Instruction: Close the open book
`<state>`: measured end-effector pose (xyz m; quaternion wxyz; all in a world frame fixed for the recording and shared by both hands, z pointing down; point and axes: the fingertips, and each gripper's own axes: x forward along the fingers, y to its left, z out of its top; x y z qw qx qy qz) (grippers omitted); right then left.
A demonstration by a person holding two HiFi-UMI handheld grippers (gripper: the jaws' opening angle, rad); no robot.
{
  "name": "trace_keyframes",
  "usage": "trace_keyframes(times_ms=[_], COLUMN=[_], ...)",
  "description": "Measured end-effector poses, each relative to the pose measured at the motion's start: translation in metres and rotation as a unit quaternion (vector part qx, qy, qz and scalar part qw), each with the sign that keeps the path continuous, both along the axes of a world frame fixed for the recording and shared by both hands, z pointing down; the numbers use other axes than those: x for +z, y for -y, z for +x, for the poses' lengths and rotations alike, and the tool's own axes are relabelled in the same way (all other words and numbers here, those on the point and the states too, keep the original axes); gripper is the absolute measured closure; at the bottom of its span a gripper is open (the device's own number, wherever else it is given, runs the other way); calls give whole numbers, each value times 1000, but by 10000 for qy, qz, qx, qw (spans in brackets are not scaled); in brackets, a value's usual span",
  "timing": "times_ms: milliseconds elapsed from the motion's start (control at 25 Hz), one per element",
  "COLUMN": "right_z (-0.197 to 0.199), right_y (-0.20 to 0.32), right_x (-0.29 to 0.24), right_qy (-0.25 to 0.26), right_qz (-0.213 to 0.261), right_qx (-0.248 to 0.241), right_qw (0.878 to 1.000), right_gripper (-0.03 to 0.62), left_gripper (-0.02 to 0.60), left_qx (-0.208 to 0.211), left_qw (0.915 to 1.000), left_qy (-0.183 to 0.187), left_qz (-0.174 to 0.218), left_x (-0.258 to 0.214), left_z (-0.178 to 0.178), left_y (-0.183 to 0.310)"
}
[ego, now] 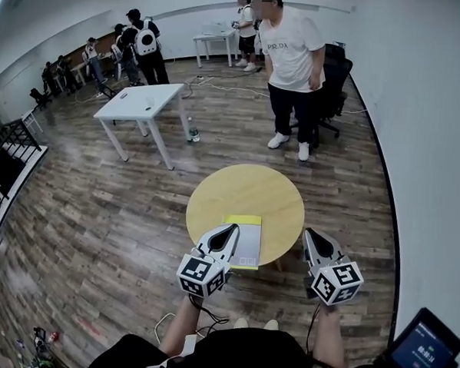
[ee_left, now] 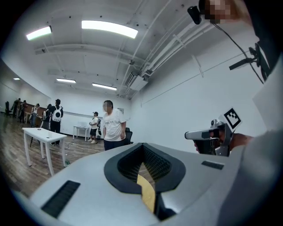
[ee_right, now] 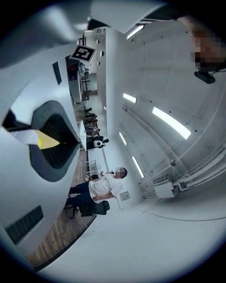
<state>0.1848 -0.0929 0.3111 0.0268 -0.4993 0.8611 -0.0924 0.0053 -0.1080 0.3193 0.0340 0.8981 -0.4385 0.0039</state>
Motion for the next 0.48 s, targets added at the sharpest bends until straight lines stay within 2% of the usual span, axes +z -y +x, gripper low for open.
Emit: trace_keyframes(times_ms=[480], right_z=[-3], right_y=[-5], right_x=[-13], right_qy=[-245], right_qz=[148], right_qx=[-182], right_qw=[9994], right_gripper=[589], left_gripper=[583], left_qx=[-47], left_qw=[9999], left_qy=[45], left_qz=[138], left_x=[-9], left_z=[10], left_y=[-1])
